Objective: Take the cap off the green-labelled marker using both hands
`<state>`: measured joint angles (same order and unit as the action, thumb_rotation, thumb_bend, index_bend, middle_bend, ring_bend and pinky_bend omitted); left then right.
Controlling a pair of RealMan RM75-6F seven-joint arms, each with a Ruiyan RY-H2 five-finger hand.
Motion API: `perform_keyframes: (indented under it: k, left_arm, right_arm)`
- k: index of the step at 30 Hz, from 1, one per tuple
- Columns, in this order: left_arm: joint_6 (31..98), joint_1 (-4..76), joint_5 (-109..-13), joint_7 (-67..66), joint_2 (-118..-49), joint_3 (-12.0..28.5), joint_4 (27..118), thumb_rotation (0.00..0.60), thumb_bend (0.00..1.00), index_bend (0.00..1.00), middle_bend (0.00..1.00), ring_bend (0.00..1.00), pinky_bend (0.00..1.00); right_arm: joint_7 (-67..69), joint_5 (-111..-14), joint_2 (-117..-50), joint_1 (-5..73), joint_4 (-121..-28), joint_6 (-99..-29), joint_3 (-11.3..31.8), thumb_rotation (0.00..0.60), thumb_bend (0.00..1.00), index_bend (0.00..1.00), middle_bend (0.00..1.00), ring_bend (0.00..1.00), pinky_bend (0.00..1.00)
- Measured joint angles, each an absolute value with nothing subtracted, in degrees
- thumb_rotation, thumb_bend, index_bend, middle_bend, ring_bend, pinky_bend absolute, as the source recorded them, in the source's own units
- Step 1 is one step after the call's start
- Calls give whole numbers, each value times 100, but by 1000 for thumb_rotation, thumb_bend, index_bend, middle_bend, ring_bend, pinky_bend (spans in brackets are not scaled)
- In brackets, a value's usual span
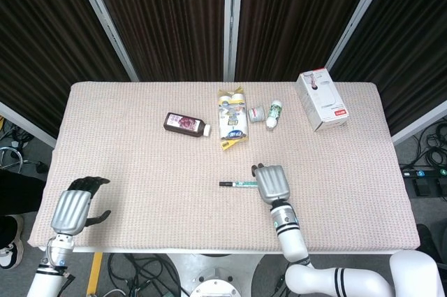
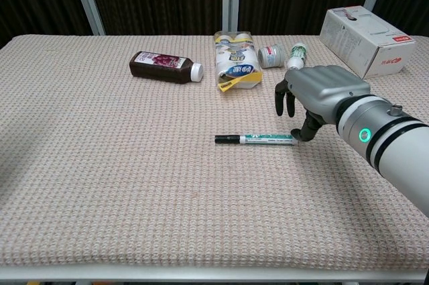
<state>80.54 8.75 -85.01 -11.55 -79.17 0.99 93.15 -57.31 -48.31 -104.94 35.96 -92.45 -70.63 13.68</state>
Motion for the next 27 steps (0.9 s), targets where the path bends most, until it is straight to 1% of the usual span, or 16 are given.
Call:
perform_keyframes:
  k: [9, 27]
  left_arm:
    - [8027, 887, -8482, -1133, -7921, 93, 9296, 600, 155, 284, 288, 222, 258]
    - [8054, 826, -8505, -923, -7931, 18, 9143, 600, 154, 284, 288, 222, 258]
  right_arm:
    - [-5808, -4555, -10831, 3821, -8858, -7120, 1344, 600, 221, 437, 435, 736, 859]
    - [-5918, -4223, -11224, 4125, -8326, -7085, 1333, 600, 225, 438, 441, 737, 859]
